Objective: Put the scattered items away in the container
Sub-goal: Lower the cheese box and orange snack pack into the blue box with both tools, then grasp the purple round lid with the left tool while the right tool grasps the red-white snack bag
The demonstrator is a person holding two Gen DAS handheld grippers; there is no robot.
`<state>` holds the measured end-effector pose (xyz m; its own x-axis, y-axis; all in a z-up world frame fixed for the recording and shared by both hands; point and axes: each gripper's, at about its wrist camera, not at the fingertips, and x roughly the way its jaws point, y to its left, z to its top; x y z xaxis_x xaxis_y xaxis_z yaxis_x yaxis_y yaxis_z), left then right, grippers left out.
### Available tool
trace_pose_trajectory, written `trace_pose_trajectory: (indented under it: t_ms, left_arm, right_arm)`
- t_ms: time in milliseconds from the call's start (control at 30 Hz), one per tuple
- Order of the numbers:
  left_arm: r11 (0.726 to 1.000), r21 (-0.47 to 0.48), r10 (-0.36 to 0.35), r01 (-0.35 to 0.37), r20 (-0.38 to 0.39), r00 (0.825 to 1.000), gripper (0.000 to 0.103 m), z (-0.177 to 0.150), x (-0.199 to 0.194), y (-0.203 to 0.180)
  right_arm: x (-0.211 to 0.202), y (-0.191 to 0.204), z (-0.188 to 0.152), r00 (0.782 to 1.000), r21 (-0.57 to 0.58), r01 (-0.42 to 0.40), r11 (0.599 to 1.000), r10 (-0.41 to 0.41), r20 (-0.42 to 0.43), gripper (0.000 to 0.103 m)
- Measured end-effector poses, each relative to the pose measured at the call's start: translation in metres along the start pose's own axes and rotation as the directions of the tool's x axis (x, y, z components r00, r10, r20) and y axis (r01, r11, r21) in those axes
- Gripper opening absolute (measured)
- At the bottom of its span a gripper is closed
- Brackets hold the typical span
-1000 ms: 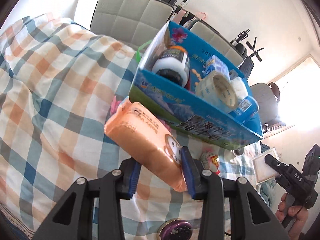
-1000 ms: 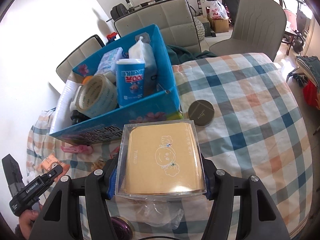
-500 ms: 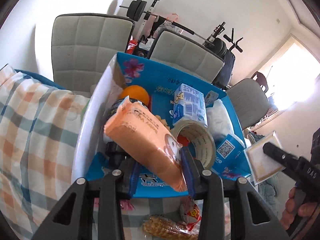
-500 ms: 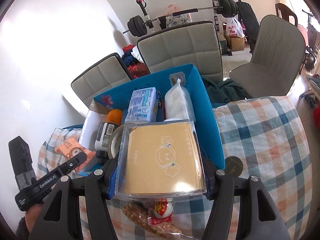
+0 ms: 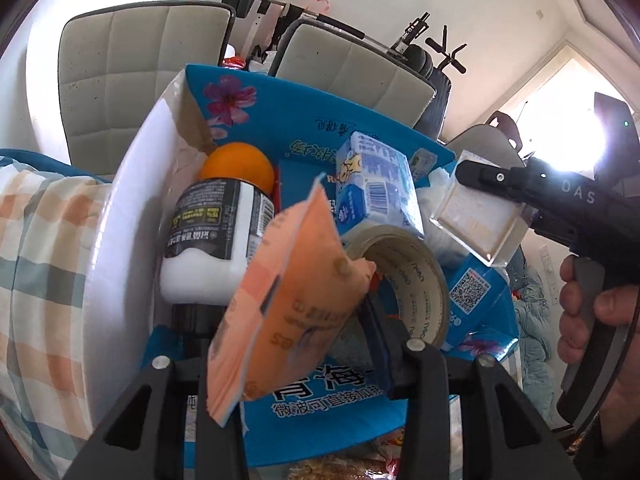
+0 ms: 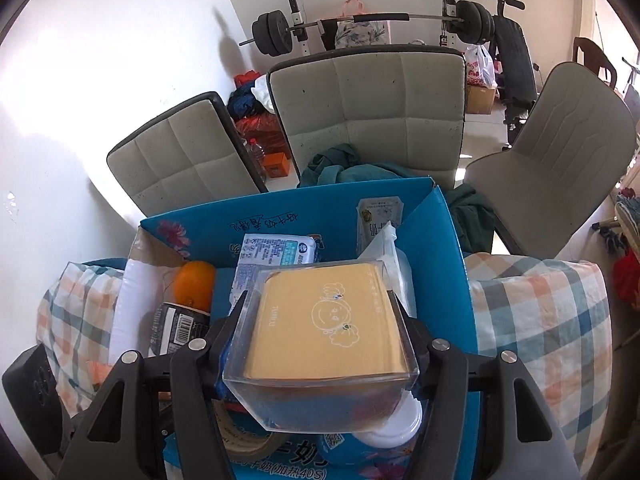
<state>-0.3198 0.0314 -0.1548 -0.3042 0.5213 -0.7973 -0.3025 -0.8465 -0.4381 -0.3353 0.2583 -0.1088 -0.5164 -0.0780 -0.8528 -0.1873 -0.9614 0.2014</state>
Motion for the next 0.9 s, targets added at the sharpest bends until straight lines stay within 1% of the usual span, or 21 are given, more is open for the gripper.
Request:
trace_pose_trajectory:
  t_ms: [33,100,167,200,300,367,433,567,667,767,900]
  left_arm:
    - [1.000,-0.004,0.000,0.000,-0.003,1.000,0.041,-0.001,-0.001,0.001]
    - [1.000,-0.020,0.011,-0.011,-0.004,1.000,0.048,-0.004,-0.004,0.002]
    - [0.999,-0.046,0.011,-0.011,0.001,1.000,0.071,-0.008,-0.009,0.004]
    - [0.998,-0.063,0.011,-0.010,0.008,1.000,0.074,-0.010,-0.012,0.006]
    - [0.996,-0.091,0.005,-0.002,0.033,0.999,0.076,-0.014,-0.025,0.008]
    - [0.995,-0.096,0.011,-0.006,0.054,0.998,0.078,-0.016,-0.037,0.007]
    - [0.994,-0.106,0.007,0.001,0.079,0.997,0.081,-0.019,-0.050,0.005]
    - [0.994,-0.105,0.029,-0.016,0.121,0.992,0.083,-0.033,-0.076,-0.001]
    - [0.994,-0.100,0.051,-0.038,0.130,0.990,0.085,-0.052,-0.090,-0.006]
    - [0.996,-0.071,0.063,-0.056,0.093,0.994,0.086,-0.081,-0.091,-0.015]
    - [0.996,-0.026,0.080,-0.081,-0.015,0.997,0.086,-0.136,-0.078,-0.028]
  right_arm:
    - [0.002,0.003,0.000,1.000,-0.022,0.008,1.000,-0.008,0.001,0.064]
    - [0.005,0.009,0.001,1.000,-0.059,0.026,0.998,-0.026,0.001,0.064]
    - [0.009,0.012,0.001,1.000,-0.085,0.013,0.996,-0.015,-0.023,0.066]
    - [0.011,0.014,0.000,0.999,-0.089,0.011,0.996,-0.014,-0.031,0.066]
    - [0.012,0.016,-0.003,0.999,-0.104,0.014,0.994,-0.018,-0.038,0.069]
    - [0.011,0.014,-0.005,0.999,-0.097,0.011,0.995,-0.016,-0.043,0.072]
    - [0.006,0.011,-0.007,0.999,-0.085,0.001,0.996,-0.004,-0.035,0.072]
    - [-0.014,0.003,-0.013,1.000,-0.064,-0.019,0.998,0.019,-0.005,0.074]
    - [-0.035,-0.006,-0.022,0.998,-0.041,-0.050,0.998,0.052,0.028,0.075]
    - [-0.055,-0.016,-0.037,0.996,-0.022,-0.062,0.998,0.064,0.055,0.077]
    - [-0.081,-0.031,-0.062,0.995,-0.012,-0.058,0.998,0.059,0.079,0.077]
